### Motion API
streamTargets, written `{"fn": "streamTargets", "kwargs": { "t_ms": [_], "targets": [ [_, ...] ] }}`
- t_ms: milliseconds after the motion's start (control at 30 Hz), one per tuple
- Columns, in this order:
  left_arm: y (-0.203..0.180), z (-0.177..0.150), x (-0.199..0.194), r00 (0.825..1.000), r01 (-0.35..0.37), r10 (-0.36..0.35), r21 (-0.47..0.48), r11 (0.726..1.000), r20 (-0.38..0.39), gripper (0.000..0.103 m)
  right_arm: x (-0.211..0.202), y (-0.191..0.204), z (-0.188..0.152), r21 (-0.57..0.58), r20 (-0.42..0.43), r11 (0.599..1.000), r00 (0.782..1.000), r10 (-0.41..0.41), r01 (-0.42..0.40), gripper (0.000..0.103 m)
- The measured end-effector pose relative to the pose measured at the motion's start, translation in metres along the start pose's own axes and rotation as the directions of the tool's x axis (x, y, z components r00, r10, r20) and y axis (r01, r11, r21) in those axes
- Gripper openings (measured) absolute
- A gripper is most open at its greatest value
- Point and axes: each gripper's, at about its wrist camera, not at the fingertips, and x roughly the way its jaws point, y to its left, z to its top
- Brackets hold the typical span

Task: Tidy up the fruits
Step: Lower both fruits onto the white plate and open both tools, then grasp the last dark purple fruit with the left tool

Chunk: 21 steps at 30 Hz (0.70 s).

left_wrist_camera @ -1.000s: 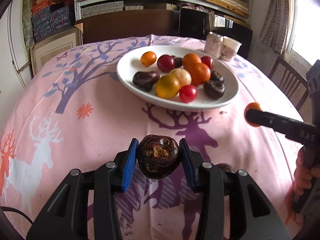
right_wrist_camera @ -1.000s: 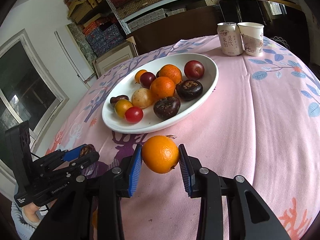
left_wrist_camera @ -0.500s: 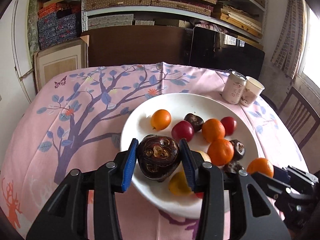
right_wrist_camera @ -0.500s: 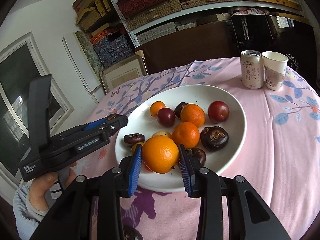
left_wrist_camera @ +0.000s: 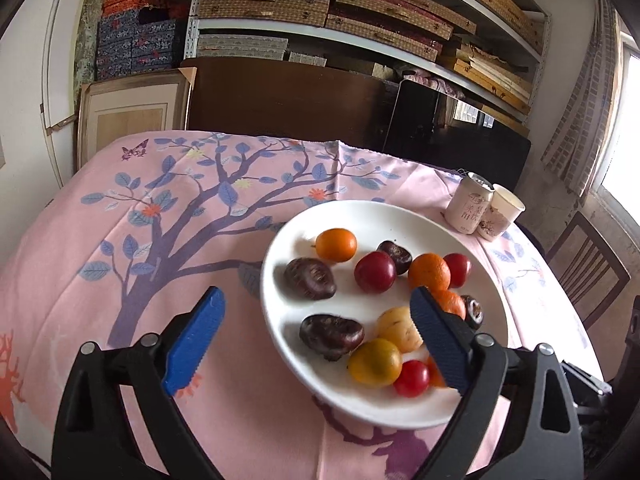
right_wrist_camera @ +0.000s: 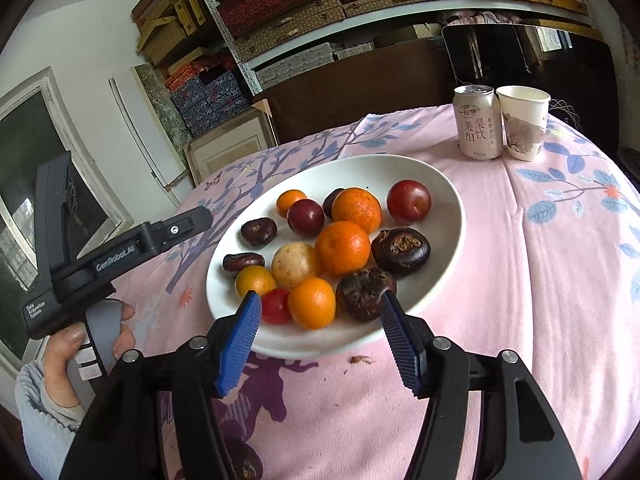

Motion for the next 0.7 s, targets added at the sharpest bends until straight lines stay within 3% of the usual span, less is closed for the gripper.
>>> {"fn": "streamTargets", "kwargs": {
  "t_ms": [100,267,367,500,700],
  "targets": [
    [0.012,-0.026,-0.015,0.998,-0.054,0.054,-0.009,0.999,-0.019,0.093,-0.008,0.000,-0.013,0.002,-0.015,1.000,1.000,0.007,-0.007,0.065],
    [0.021,-0.065,-0.041,0.998,-0.032,0.028,-0.060,0.998,-0.055,0.094,-0.028,0.000,-0.032,-0.010,-0.017,1.000,1.000,0.021,-0.021,0.072],
    [0.005,-0.082,-0.058,0.998,-0.059,0.060,0.019,0.998,-0.031,0.097,-0.045,0.000,-0.041,-0.019,0.004,0.999,1.000,0.030,-0.030,0.078],
    [-0.025,-0.103,-0.071,0.999,-0.028,0.032,0.142,0.990,-0.027,0.098,-0.061,-0.007,-0.046,0.012,0.034,0.999,0.999,0.035,-0.036,0.085],
    [-0.069,-0.118,-0.064,0.998,-0.030,0.048,0.330,0.943,-0.045,0.098,-0.064,-0.018,-0.044,0.060,0.039,0.998,0.999,0.026,-0.029,0.085]
  ]
}}
